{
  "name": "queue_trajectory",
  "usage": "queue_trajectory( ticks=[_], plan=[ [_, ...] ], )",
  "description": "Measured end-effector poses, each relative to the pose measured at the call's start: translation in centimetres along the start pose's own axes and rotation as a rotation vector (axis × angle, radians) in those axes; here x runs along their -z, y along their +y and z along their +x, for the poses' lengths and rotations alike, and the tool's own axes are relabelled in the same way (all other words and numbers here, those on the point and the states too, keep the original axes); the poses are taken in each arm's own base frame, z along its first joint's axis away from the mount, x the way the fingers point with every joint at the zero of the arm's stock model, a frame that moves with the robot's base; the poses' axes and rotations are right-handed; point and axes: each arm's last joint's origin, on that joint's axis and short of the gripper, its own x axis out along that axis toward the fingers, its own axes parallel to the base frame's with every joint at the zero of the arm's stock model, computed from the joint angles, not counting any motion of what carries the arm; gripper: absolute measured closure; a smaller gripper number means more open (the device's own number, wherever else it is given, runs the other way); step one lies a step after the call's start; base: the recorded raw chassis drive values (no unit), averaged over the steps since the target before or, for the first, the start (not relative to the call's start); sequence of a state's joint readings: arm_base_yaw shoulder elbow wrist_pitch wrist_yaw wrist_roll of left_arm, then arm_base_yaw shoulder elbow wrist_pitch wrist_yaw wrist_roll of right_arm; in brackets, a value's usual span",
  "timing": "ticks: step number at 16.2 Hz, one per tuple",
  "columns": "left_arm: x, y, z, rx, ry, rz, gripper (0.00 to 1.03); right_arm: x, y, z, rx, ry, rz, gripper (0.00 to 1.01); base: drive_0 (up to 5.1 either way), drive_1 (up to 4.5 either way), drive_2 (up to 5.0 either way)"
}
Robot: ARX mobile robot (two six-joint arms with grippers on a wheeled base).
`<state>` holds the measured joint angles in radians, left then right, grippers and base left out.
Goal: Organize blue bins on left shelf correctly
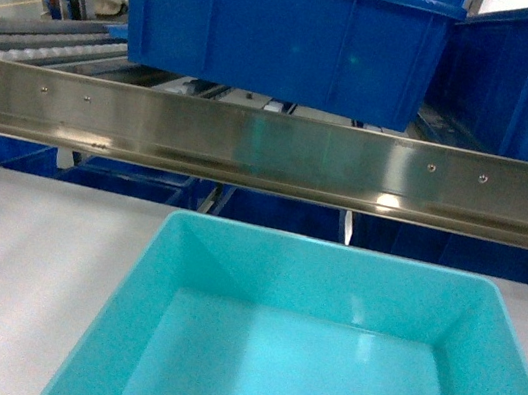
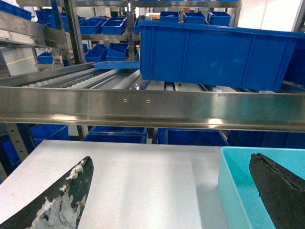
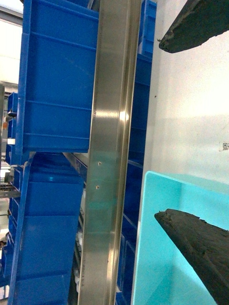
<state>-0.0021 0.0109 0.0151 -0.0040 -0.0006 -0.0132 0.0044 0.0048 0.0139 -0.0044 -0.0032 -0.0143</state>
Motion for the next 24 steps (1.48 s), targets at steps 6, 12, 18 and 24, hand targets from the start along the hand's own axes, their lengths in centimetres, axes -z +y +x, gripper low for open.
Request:
queue_trajectory(
  ticks=[6,12,18,24],
  plan=[
    [0.0,0.0,0.0,0.0,0.0,0.0,0.05,0.0,0.0,0.0,0.0,0.0,0.0,0.03,0.0,0.0,0.0],
    [0.0,0.0,0.0,0.0,0.0,0.0,0.05,0.0,0.0,0.0,0.0,0.0,0.0,0.03,0.0,0.0,0.0],
    [0.0,0.0,0.0,0.003,-0.005,-0.001,0.05,0.0,0.3,0.0,0.012,0.002,-0.004,0.03,0.0,0.0,0.0],
    [-0.2,-2.9,4.4,0.178,0.095,0.037,0.05,0.3,2.7,5.1,-0.102,0.144,-0.077,0.03,0.0,0.0,0.0]
  ],
)
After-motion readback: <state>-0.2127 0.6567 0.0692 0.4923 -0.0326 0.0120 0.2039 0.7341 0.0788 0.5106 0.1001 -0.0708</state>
